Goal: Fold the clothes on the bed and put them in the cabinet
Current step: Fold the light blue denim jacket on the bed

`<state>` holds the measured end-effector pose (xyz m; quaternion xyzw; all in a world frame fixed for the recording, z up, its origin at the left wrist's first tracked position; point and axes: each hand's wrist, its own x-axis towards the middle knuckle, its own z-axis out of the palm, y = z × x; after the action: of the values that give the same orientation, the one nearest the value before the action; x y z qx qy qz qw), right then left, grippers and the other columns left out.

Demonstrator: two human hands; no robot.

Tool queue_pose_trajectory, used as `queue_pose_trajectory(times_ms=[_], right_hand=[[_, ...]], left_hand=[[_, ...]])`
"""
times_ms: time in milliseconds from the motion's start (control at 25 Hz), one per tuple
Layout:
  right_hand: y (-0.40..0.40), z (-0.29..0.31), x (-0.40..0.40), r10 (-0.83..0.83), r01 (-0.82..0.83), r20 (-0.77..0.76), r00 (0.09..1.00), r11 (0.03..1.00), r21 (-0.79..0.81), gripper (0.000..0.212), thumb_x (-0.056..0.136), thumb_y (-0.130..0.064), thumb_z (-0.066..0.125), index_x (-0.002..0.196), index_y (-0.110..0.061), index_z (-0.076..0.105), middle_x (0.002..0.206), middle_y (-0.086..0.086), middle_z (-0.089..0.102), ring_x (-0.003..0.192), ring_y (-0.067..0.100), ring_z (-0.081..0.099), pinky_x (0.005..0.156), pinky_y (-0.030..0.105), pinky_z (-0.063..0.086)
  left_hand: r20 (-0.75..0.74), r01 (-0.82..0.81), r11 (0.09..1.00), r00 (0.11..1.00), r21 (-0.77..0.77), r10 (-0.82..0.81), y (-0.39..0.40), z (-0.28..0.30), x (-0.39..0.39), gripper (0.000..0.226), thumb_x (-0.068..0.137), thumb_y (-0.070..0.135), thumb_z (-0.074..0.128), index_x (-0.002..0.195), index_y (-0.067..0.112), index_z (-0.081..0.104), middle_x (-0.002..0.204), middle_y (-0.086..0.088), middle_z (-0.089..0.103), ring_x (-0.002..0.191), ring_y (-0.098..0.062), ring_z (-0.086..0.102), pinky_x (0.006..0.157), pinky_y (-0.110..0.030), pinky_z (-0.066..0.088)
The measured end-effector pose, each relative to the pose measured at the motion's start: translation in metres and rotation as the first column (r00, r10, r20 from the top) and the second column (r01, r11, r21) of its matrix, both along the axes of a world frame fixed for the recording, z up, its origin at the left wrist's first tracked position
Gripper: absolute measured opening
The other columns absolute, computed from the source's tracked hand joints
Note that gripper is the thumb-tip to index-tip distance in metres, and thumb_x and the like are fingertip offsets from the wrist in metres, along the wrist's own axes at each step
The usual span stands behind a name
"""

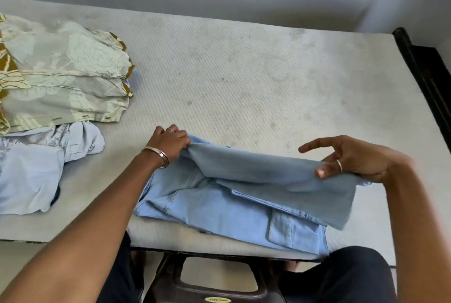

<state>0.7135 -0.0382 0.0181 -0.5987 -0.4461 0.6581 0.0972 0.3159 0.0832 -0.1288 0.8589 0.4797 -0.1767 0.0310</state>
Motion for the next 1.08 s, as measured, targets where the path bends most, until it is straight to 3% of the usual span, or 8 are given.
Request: queue_pose_trajectory(times_ms=[200, 320, 440, 520, 600, 720, 880, 1080], right_hand=[[0.011, -0.048, 0.019, 0.057, -0.055, 0.161, 0.985, 0.998, -0.019, 0.045, 0.077, -0.012, 0.081, 0.117, -0.024, 0.063, 0.108, 0.019, 0.070, 0.091, 0.034, 0.068, 0.068, 0.032, 0.054], [-0.003, -0.129, 0.030, 0.113, -0.095, 0.795, 0.596, 0.993, -0.070, 0.030, 0.088, -0.028, 0.071, 0.115, -0.029, 0.059, 0.132, 0.008, 0.054, 0.114, 0.028, 0.051, 0.096, 0.040, 0.042], [-0.036, -0.152, -0.016, -0.390, -0.076, 0.841, 0.374, 0.891, 0.447, 0.030, 0.087, -0.021, 0.072, 0.116, -0.019, 0.064, 0.120, 0.013, 0.057, 0.117, 0.033, 0.038, 0.091, 0.047, 0.029], [-0.051, -0.145, -0.072, -0.668, -0.150, 0.599, 0.442, 0.604, 0.783, 0.016, 0.083, -0.018, 0.074, 0.098, -0.014, 0.070, 0.102, 0.011, 0.062, 0.102, 0.031, 0.043, 0.080, 0.041, 0.029], [-0.061, -0.150, -0.127, -0.566, -0.214, 0.489, 0.664, 0.483, 0.849, 0.017, 0.078, -0.029, 0.074, 0.089, -0.016, 0.069, 0.088, 0.004, 0.064, 0.088, 0.028, 0.051, 0.072, 0.037, 0.036], [-0.063, -0.179, -0.189, -0.258, -0.540, 0.702, 0.663, 0.484, 0.688, 0.041, 0.063, -0.037, 0.084, 0.095, -0.018, 0.067, 0.088, 0.000, 0.061, 0.084, 0.027, 0.056, 0.072, 0.038, 0.038], [-0.052, -0.183, -0.201, -0.284, -0.651, 0.815, 0.505, 0.495, 0.576, 0.039, 0.053, 0.010, 0.066, 0.085, -0.013, 0.062, 0.080, 0.004, 0.052, 0.076, 0.028, 0.052, 0.074, 0.042, 0.034], [-0.055, -0.174, -0.188, -0.324, -0.492, 0.720, 0.614, 0.556, 0.670, 0.046, 0.050, 0.015, 0.049, 0.086, -0.010, 0.063, 0.082, 0.006, 0.048, 0.071, 0.025, 0.050, 0.075, 0.039, 0.028]], left_hand=[[-0.238, 0.025, 0.977, 0.968, -0.214, -0.077, 0.027, 0.011, 0.013, 0.023, 0.096, 0.021, 0.038, 0.106, 0.029, 0.058, 0.118, 0.009, 0.052, 0.122, -0.019, 0.037, 0.098, -0.047, 0.024], [-0.049, -0.050, 0.990, 0.997, 0.129, 0.056, 0.013, -0.002, 0.017, 0.019, 0.086, 0.028, 0.061, 0.105, 0.023, 0.060, 0.112, -0.002, 0.054, 0.108, -0.026, 0.051, 0.091, -0.047, 0.036], [0.294, -0.276, 0.901, 0.939, 0.334, 0.179, -0.020, -0.017, 0.018, 0.032, 0.074, 0.031, 0.077, 0.085, 0.006, 0.061, 0.086, -0.015, 0.059, 0.077, -0.035, 0.061, 0.062, -0.042, 0.045], [0.473, -0.550, 0.827, 0.764, 0.119, 0.439, -0.041, -0.023, 0.017, 0.033, 0.089, 0.036, 0.063, 0.095, 0.003, 0.058, 0.089, -0.020, 0.062, 0.081, -0.041, 0.062, 0.061, -0.043, 0.045], [0.546, -0.646, 0.747, 0.574, -0.157, 0.611, -0.053, -0.031, 0.013, 0.031, 0.095, 0.036, 0.053, 0.116, 0.013, 0.052, 0.095, -0.018, 0.065, 0.084, -0.039, 0.063, 0.064, -0.041, 0.045], [0.628, -0.483, 0.778, 0.473, -0.403, 0.618, -0.052, -0.039, 0.004, 0.053, 0.092, 0.018, 0.059, 0.138, 0.032, 0.036, 0.084, -0.014, 0.063, 0.059, -0.030, 0.060, 0.056, -0.036, 0.052], [0.587, -0.543, 0.652, 0.320, -0.529, 0.743, -0.025, -0.038, 0.005, 0.028, 0.092, 0.014, 0.060, 0.121, 0.015, 0.059, 0.093, -0.017, 0.065, 0.067, -0.027, 0.062, 0.049, -0.026, 0.053], [0.513, -0.561, 0.675, 0.445, -0.479, 0.734, 0.008, -0.031, 0.001, 0.024, 0.095, 0.025, 0.055, 0.104, 0.006, 0.067, 0.101, -0.024, 0.068, 0.092, -0.036, 0.066, 0.082, -0.044, 0.055]])
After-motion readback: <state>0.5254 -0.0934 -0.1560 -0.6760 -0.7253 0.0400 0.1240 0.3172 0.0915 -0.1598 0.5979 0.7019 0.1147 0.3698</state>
